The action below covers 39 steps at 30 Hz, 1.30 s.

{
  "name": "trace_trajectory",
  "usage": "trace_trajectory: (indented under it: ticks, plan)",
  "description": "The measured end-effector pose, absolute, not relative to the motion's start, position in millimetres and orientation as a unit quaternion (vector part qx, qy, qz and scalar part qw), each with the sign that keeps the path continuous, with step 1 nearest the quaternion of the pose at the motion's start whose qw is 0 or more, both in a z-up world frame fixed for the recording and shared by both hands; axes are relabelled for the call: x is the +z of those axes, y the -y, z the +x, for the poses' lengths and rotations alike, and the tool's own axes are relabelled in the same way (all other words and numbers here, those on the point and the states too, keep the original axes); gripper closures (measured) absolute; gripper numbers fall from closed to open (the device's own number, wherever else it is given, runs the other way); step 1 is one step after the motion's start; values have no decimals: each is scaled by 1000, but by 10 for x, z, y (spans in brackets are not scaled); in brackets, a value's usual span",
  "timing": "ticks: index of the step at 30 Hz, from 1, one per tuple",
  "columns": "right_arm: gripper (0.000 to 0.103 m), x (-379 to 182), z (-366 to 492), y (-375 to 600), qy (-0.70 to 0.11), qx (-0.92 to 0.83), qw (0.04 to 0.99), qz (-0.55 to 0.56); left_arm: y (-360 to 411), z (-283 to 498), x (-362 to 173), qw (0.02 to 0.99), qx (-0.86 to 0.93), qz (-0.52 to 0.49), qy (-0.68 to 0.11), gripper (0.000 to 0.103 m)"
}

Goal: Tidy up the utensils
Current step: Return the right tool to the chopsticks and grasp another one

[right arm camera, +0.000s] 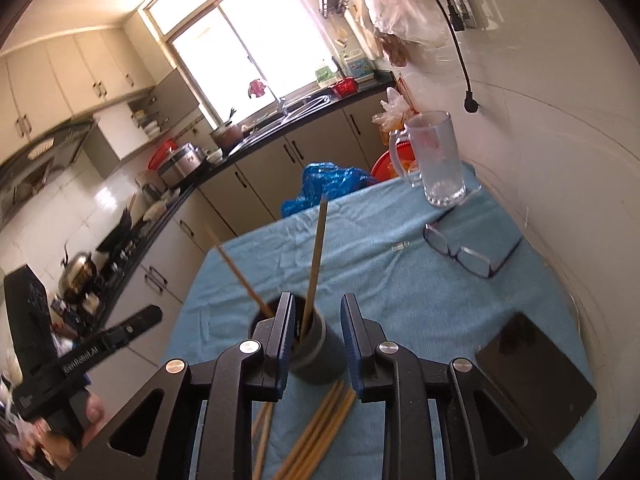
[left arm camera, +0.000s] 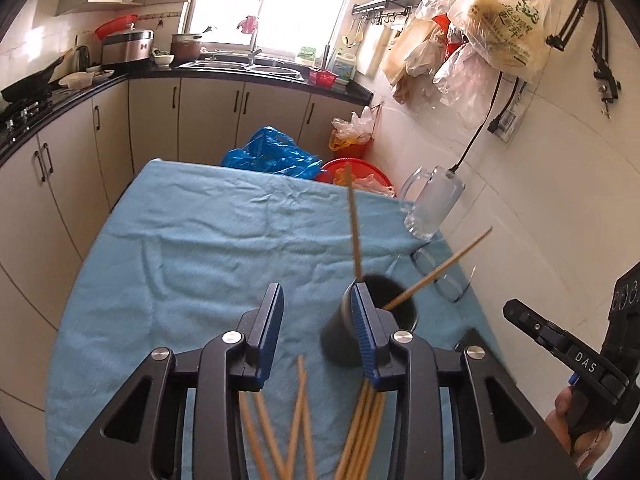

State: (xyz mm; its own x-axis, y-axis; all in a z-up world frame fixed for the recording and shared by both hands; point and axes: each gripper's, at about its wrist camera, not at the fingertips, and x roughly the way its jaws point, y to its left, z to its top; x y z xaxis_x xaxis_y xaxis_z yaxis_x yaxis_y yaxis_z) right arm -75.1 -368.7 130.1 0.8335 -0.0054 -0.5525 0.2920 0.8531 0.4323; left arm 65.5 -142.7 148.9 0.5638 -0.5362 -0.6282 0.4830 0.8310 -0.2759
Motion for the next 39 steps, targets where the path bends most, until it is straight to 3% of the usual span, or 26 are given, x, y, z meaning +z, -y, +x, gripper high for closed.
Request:
trace_trajectory:
  ticks: [15, 27, 39]
  plan:
    - [78, 429, -909, 3334, -393, -51, 874, 279, 1033, 199, 725, 863, -276, -2, -423, 68]
    - [78, 256, -877, 3342, -422, -56, 855, 296, 1409, 355, 237, 812, -299, 50, -499, 70]
    - [77, 215, -857, 3351, -430, -63, 849, 301, 1827, 484, -55, 804, -277, 117, -513, 97]
